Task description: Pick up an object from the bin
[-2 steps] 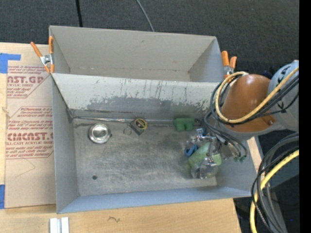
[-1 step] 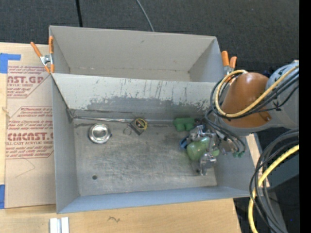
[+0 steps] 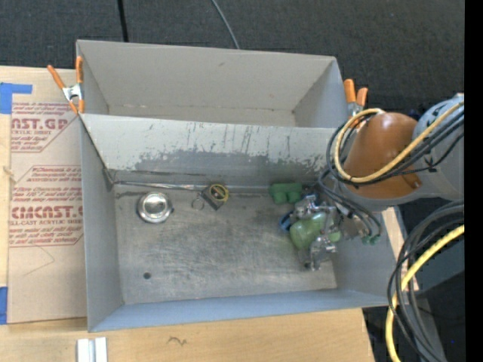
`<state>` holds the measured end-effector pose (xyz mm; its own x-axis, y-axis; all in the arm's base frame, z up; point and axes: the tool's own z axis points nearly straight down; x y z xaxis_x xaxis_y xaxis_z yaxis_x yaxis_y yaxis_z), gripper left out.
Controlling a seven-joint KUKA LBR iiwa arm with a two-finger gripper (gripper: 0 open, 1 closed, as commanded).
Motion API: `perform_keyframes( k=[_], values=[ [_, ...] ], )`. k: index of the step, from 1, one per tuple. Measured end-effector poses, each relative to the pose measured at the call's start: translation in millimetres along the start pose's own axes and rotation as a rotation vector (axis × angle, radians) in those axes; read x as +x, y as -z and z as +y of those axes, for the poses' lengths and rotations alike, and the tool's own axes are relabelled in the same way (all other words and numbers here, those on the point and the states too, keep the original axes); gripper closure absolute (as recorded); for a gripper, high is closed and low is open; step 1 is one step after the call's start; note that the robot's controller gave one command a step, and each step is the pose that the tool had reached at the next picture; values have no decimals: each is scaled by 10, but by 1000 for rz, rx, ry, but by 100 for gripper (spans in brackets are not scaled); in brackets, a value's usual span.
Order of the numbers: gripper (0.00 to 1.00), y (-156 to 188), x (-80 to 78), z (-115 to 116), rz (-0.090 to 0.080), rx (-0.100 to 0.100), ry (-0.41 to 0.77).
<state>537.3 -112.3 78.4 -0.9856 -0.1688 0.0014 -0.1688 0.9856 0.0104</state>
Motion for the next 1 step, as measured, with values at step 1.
perform_keyframes(
  k=[1],
  values=[
    [100, 1540, -320, -421, -6, 15, 431]
  ],
)
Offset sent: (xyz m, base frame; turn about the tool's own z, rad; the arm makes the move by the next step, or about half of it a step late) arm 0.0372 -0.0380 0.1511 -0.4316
